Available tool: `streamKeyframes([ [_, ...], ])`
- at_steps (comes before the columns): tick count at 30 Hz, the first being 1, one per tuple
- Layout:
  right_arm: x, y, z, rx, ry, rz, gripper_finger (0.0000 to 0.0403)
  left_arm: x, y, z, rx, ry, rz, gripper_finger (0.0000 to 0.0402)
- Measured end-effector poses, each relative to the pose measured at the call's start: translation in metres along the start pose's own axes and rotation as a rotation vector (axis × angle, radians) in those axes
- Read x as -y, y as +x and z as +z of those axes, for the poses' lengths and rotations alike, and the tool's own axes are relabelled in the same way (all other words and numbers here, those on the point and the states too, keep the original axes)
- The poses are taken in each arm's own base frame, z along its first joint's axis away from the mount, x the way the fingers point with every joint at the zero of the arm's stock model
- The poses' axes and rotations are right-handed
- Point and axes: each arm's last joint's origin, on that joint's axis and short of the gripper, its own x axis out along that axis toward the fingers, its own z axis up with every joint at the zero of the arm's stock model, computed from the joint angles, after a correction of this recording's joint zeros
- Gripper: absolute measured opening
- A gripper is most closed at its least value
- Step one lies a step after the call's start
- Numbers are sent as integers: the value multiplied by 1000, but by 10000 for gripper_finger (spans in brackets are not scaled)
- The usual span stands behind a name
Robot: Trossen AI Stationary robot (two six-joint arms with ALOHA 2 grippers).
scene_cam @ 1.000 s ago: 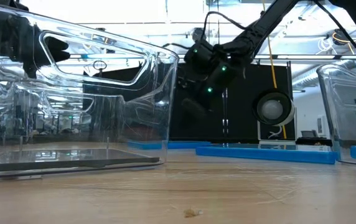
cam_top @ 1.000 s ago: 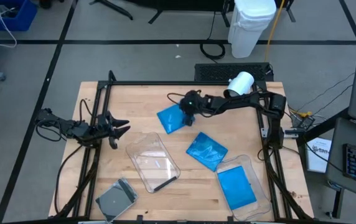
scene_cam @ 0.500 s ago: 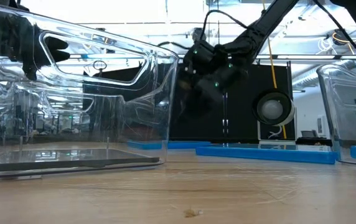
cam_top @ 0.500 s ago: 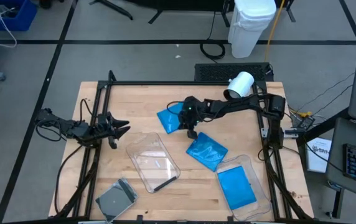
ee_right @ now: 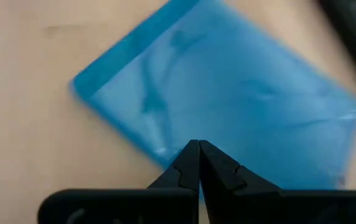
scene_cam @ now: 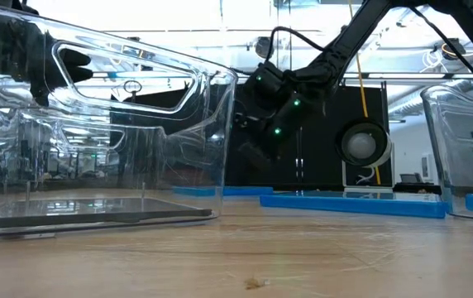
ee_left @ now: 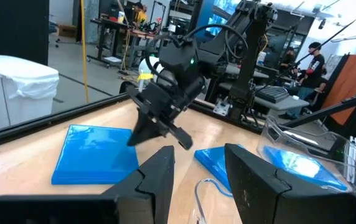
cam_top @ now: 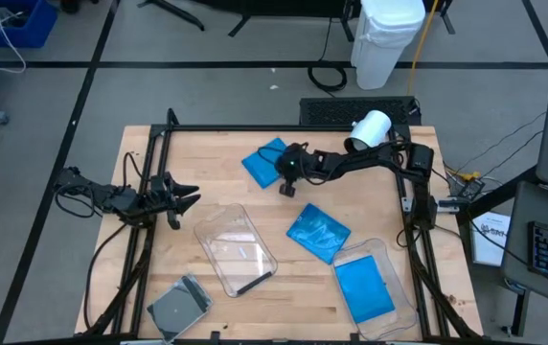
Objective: Pick & place jewel cases by type
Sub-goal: Put the top blue disc case into the right transparent bin
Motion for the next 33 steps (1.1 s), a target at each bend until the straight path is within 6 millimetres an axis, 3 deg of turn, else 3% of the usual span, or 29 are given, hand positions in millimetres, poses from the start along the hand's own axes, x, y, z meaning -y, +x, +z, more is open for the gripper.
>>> streamKeyframes([
  [6, -1, -1, 8, 66, -26, -95, 0, -1, 0, -2, -16, -30, 14, 147],
  [13, -15, -19, 22, 152, -67, 142, 0, -4, 4, -13, -91, 58, 134, 147],
  [19, -25, -50, 36, 196, -101, 330, 0, -6, 18, -10, -51, 176, 293, 157],
  [24, -26, -82, 46, 255, -123, 433, 0, -9, 33, -2, -92, 227, 374, 201],
  [29, -19, -106, 34, 288, -140, 413, 0, -14, 57, 10, -190, 169, 438, 249],
  [33, -10, -117, 15, 346, -87, 385, 0, -24, 83, 23, -361, 59, 495, 253],
])
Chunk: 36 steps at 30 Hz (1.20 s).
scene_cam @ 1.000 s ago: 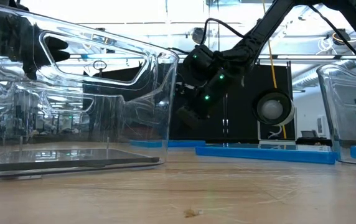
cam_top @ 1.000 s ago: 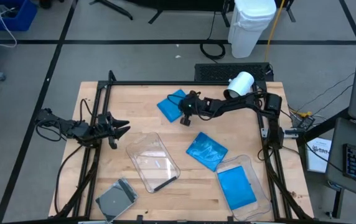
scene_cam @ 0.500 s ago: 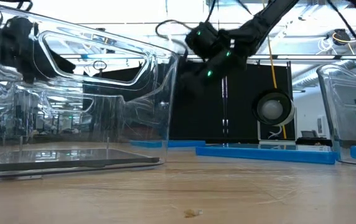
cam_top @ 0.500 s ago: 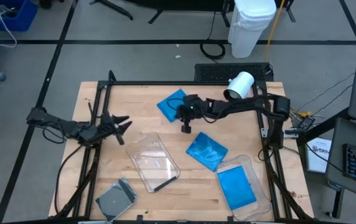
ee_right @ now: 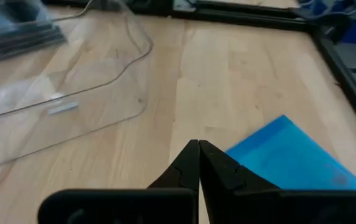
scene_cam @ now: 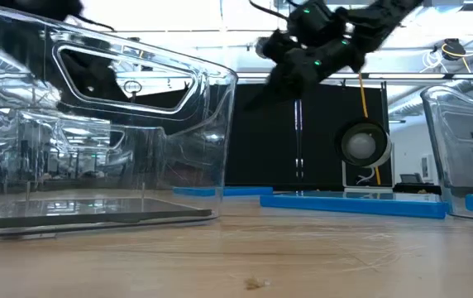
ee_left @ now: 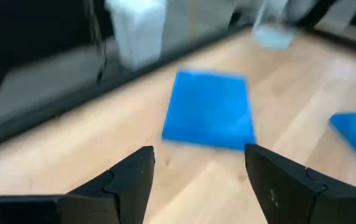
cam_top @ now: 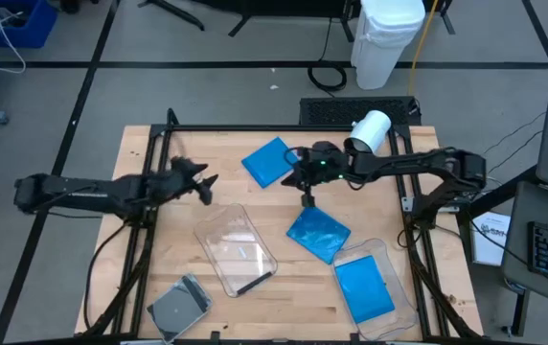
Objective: Pick & place jewel cases by type
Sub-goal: Put the top blue disc case into the right transparent bin
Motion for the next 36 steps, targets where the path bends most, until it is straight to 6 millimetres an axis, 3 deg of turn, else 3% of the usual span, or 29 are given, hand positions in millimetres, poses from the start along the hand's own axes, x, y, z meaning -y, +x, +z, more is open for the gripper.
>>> streamKeyframes([
  [3, -1, -10, -15, 53, 32, -24, 0, 1, 22, 18, -127, -13, 23, 237],
  [8, -6, -22, -30, 153, 61, -49, 0, 15, 69, 64, -199, 25, -63, 199],
  [13, -8, -27, -32, 154, 81, -44, 0, 31, 117, 105, -292, 151, -134, 166],
  [17, -8, -27, -34, 136, 85, -41, 0, 34, 151, 123, -450, 181, -75, 157],
  [21, -2, -27, -38, 89, 58, -159, 0, 29, 178, 119, -669, 193, -8, 169],
  [26, 4, -29, -47, -6, 86, -286, 0, 15, 197, 95, -909, 216, 61, 183],
  [36, 5, -29, -50, -34, 82, -281, 0, -6, 223, 61, -1040, 248, 120, 160],
])
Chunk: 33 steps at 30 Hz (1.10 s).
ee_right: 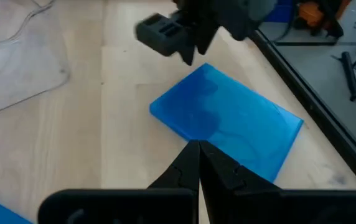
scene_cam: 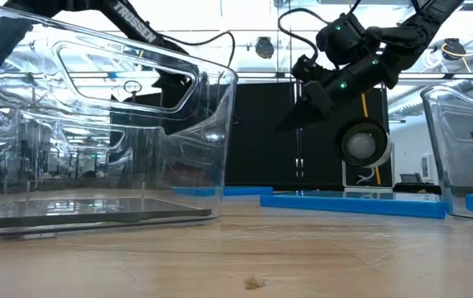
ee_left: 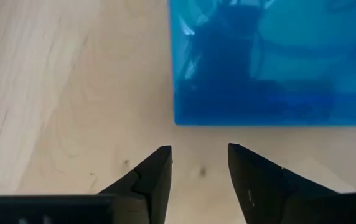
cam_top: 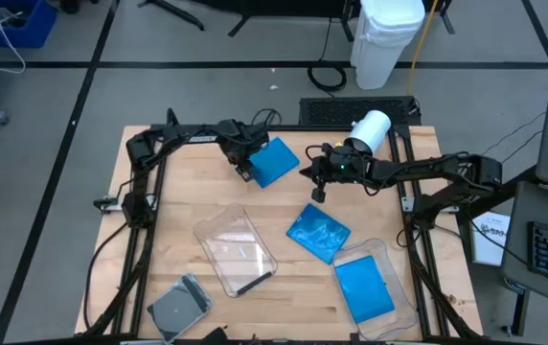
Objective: Pick & place jewel cases by type
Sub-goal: Put the top blue disc case into the right transparent bin
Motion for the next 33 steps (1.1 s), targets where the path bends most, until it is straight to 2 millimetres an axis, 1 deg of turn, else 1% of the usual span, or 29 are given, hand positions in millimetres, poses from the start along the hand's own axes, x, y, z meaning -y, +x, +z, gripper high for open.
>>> streamKeyframes([
  [2, 3, 0, -1, -12, -13, -33, 0, -3, 6, 3, 2, -21, 0, 153],
  [4, 7, 0, -2, -27, -12, -115, 0, -5, 12, 5, 8, -30, 2, 147],
  [6, 13, -1, -3, -39, -4, -183, 0, -8, 15, 8, 25, -42, 0, 142],
  [8, 20, -1, -4, -42, 17, -200, 0, -12, 17, 11, 49, -54, 1, 137],
  [13, 32, 6, -13, -54, 98, -138, 0, -20, 18, 20, 141, -74, 67, 134],
  [19, 40, 25, -28, -53, 153, 10, 0, -25, 17, 29, 231, -96, 65, 143],
  [22, 47, 36, -23, -65, 172, 20, 0, -25, 17, 31, 247, -96, 62, 145],
  [26, 58, 54, -11, -156, 182, 14, 0, -24, 17, 31, 246, -94, 54, 145],
  [30, 69, 67, 2, -301, 163, -117, 0, -22, 17, 29, 226, -84, -25, 145],
  [33, 77, 73, 5, -380, 158, -212, 0, -19, 17, 28, 210, -72, -93, 145],
])
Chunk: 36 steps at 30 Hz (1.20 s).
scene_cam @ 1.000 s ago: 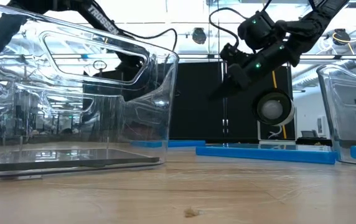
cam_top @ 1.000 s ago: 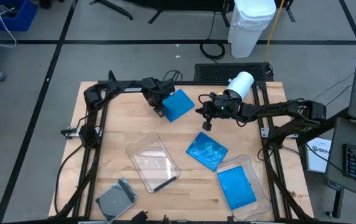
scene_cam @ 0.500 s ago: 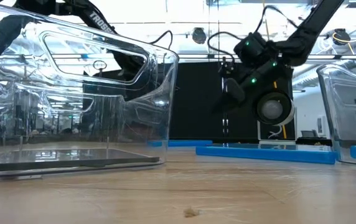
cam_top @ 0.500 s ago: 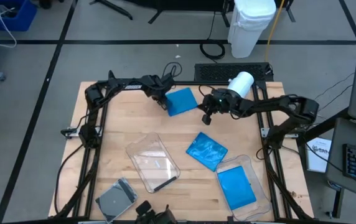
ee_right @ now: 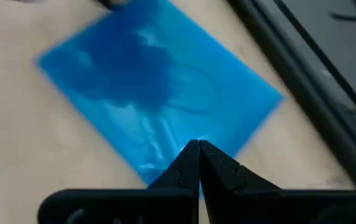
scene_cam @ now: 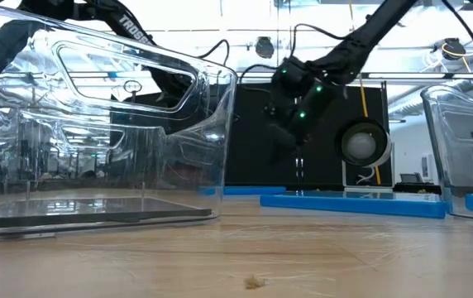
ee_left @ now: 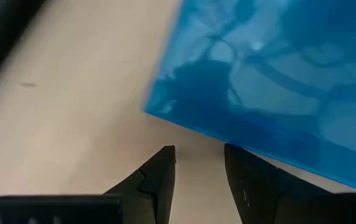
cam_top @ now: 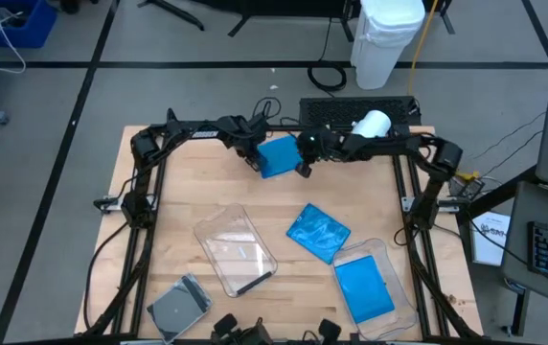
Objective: Pick & place jewel cases by type
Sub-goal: Put the top blue disc case into the right transparent bin
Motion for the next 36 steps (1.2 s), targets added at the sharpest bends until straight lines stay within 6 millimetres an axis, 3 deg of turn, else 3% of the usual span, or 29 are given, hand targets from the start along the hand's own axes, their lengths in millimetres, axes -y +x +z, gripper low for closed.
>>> streamKeyframes([
  [13, 16, 29, -23, -138, 131, -7, 0, 21, -1, -7, -46, 96, -37, 145],
  [23, 10, 43, -27, -116, 153, 86, 0, 21, -1, -6, -36, 98, -34, 145],
  [28, -4, 32, -20, -85, 101, 135, 0, 20, -1, -8, -58, 99, -24, 145],
  [36, -23, -4, 6, 42, 22, 190, 0, 18, -2, -12, -89, 79, 61, 145],
])
